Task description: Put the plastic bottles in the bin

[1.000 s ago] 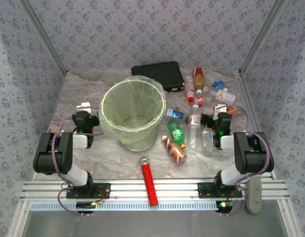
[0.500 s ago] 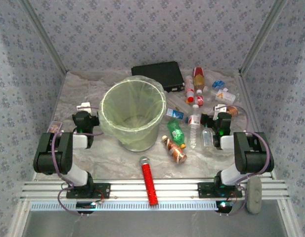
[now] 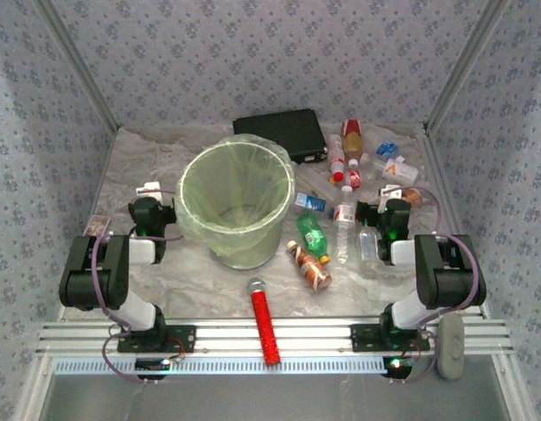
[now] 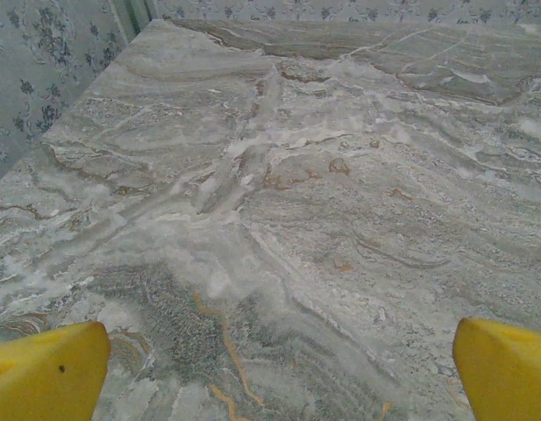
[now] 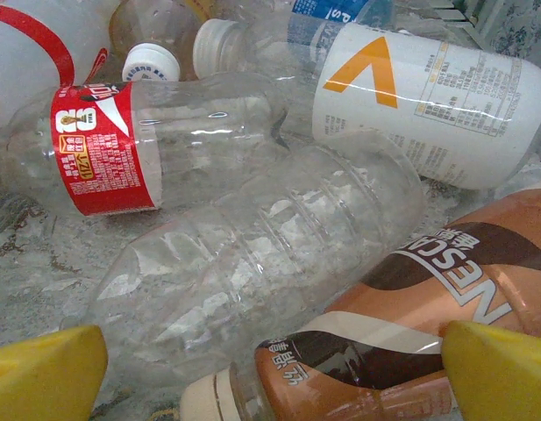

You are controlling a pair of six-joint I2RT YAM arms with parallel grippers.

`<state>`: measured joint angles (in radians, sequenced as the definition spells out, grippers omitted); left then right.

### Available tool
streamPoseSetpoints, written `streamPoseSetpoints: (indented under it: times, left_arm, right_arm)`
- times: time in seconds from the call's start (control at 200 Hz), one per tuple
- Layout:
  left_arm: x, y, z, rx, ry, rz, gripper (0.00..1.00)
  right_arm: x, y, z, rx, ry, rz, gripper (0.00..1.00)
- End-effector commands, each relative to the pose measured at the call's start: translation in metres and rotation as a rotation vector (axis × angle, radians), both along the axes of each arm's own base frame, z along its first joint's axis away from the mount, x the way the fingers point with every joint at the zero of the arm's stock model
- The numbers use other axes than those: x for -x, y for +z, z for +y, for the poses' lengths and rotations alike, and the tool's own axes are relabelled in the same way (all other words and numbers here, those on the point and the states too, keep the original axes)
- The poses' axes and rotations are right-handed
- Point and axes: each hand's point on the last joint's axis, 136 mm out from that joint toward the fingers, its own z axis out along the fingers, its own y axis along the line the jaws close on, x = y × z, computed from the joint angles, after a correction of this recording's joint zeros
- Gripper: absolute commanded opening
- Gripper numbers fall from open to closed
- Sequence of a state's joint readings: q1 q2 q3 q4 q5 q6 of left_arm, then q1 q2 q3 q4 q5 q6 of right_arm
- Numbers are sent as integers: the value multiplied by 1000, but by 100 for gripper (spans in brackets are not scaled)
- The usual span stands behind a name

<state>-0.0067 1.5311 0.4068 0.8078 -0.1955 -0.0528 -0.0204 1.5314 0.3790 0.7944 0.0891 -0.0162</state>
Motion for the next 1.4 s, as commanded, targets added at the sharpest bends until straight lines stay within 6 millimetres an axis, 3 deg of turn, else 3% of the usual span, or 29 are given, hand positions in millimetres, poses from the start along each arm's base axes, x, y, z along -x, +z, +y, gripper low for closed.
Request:
streamPoseSetpoints:
  times: [0.0,0.145,0.23,0.27,0.35,0.44,0.55,0.69,0.85,0.949,1.039,1.219,1.394]
  left_arm:
    - [2,20,4,2,24,-15,99]
    - [12,63,20,29,130,-25,99]
    - [23,82,32,57,222,-10,98]
    - [32,91,42,75,289,13,98]
    - [50,112,55,122,385,43,97]
    - [68,146,60,158,427,56,97]
    - [83,188,53,156,382,47,97]
    - [97,228,33,211,273,45,94]
    - [102,265,-34,427,-17,37,80]
    - [106,268,-82,468,-182,77,75]
    - [109,255,-107,462,-237,132,75]
    - [105,208,-129,534,-262,237,73]
    - [98,197,-137,593,-266,225,71]
  right_arm:
    - [-6,18,-9,-8,-41,-25,100]
    - [-8,38,-19,-27,-106,66,100]
    - [-1,56,-17,-68,-129,137,100]
    - [1,74,-18,-108,-171,153,100]
    - [27,88,-18,-180,-246,310,100]
    - [55,98,-1,-222,-225,486,100]
    - [85,107,13,-166,-205,612,100]
    - [114,96,35,-221,-147,760,95]
    - [130,70,35,-251,-166,872,87]
    - [127,54,41,-287,-149,885,82]
    - [125,39,45,-313,-135,910,81]
    - [123,14,44,-300,-147,970,80]
    - [119,-9,43,-310,-160,1005,78]
